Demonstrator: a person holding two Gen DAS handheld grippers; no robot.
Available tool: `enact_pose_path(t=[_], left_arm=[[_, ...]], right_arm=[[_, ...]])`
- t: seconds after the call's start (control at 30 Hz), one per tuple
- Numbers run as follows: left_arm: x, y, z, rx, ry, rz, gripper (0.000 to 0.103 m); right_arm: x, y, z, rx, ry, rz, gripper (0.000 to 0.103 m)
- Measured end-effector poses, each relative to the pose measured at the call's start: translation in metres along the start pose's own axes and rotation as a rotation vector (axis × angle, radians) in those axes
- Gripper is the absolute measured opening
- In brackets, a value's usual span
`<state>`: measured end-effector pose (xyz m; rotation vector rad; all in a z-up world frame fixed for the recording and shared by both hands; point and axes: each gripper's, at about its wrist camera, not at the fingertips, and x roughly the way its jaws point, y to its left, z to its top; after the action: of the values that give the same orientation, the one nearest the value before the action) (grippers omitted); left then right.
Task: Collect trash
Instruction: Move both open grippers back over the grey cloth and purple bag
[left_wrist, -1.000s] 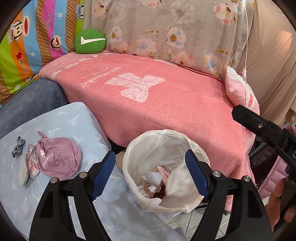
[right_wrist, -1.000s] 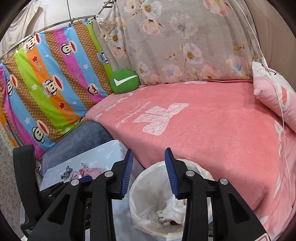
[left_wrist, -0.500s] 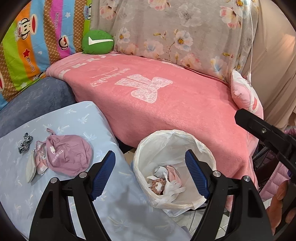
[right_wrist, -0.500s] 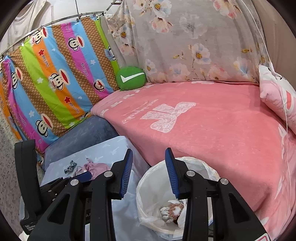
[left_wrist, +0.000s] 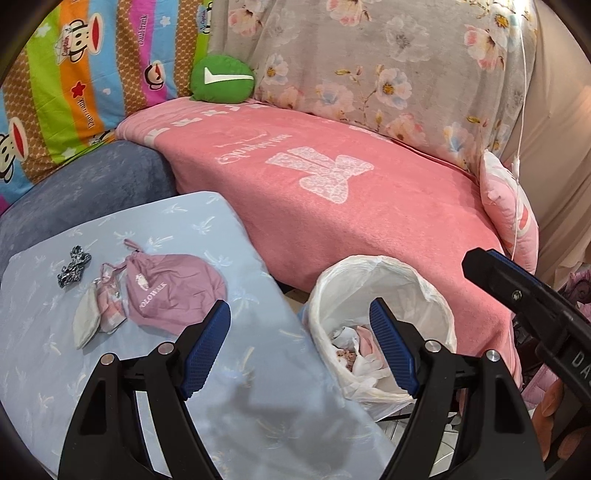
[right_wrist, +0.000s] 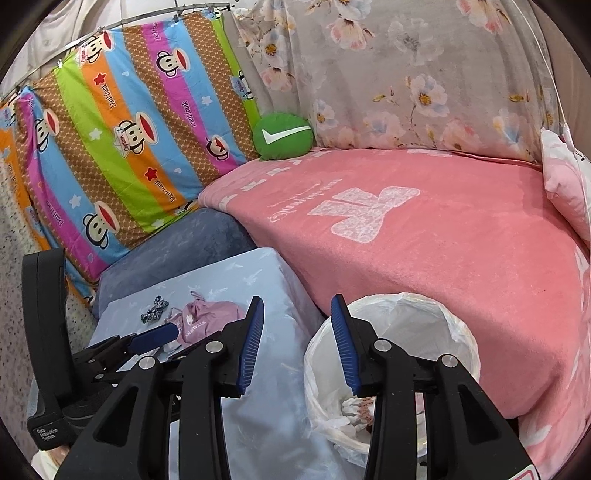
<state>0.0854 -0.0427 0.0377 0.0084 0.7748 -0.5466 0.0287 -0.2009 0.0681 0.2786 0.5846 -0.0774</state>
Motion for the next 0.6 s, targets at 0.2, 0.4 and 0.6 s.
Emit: enact_pose_path(t=[0.2, 0.4, 0.6], left_arm=[[-0.001, 0.032, -0.006, -0.044, 0.012, 0.034, 0.075], [-0.001, 0.068, -0.014, -0.084, 0.024, 0.088, 0.080], [-0.001, 0.111, -0.027, -0.124, 0.046, 0.149, 0.084]], right_arm=[[0.012, 0.025, -0.008, -0.023, 0.021, 0.019, 0.044], [0.027, 0.051, -0.017, -0.048, 0.050, 0.045, 0.044], [0.046, 0.076, -0.023, -0.070, 0.078, 0.066, 0.046]])
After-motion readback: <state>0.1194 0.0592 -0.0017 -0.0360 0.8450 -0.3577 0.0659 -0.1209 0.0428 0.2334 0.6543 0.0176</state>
